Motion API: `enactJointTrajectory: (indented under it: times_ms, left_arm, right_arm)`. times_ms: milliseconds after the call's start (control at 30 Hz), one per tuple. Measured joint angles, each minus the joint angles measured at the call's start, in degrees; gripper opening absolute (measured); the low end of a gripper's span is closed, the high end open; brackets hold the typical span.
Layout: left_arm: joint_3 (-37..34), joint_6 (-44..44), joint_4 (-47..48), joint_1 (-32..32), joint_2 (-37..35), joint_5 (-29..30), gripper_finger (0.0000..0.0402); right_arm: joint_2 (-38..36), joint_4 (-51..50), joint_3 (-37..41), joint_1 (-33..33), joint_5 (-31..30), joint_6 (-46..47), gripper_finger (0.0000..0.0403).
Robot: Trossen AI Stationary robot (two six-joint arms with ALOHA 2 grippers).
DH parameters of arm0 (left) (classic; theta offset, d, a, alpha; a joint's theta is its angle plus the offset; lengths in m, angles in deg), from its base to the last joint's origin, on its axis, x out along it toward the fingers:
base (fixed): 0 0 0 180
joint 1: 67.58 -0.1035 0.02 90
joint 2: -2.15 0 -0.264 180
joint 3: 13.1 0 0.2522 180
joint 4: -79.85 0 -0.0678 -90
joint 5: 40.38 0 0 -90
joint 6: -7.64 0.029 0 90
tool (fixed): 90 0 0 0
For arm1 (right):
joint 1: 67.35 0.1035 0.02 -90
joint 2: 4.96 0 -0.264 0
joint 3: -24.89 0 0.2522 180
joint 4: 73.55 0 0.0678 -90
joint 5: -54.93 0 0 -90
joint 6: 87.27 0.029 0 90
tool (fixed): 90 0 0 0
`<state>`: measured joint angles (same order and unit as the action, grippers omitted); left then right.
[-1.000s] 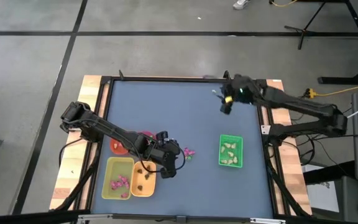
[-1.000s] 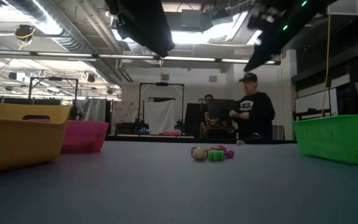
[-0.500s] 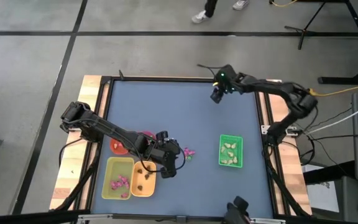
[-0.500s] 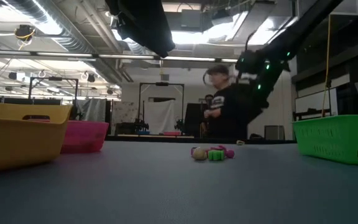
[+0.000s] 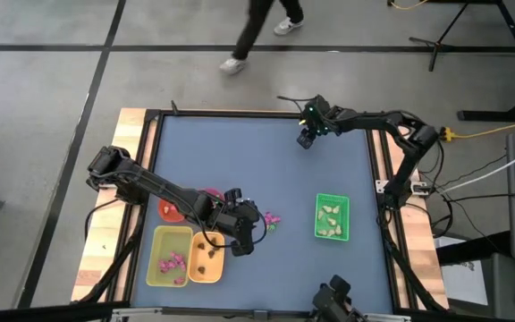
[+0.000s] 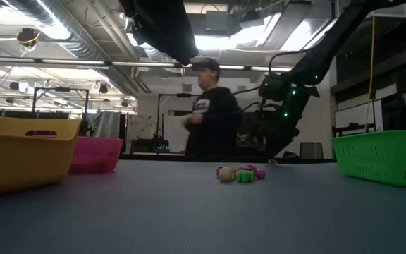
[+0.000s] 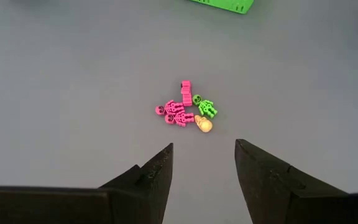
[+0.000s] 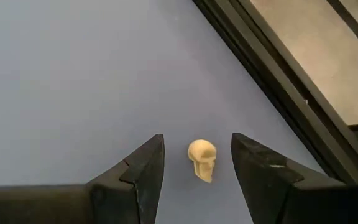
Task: Sort Halloween decoration
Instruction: Put the white skull toy into the orange bowl
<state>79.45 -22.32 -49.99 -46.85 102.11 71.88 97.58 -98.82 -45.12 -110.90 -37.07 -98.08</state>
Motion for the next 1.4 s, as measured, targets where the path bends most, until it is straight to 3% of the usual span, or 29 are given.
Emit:
enactJointTrajectory:
  times_ms: [400,533,700,1167,1400]
  left_arm:
    - [-0.01,-0.09,-0.02,0.00,0.00,-0.01,0.0156]
    - [0.01,-0.10,-0.02,0.00,0.00,-0.01,0.0156]
    - [0.00,-0.09,-0.02,0.00,0.00,0.00,0.0156]
    - [0.00,0.53,0.17,0.00,-0.13,-0.22,0.0156]
    - [-0.05,0.43,2.23,0.22,-3.39,-0.86,0.0156]
  right_arm:
    - [0.59,-0.49,0.00,-3.02,0.23,1.75,0.0186]
    - [2.20,-0.42,0.00,-4.00,4.27,1.92,0.0186]
    - [3.83,-0.09,-0.20,-4.15,5.09,1.75,0.0183]
    - [4.28,-0.46,-0.11,-4.04,5.72,1.57,0.0057]
    - [4.32,-0.46,-0.04,-4.11,8.78,1.64,0.0044]
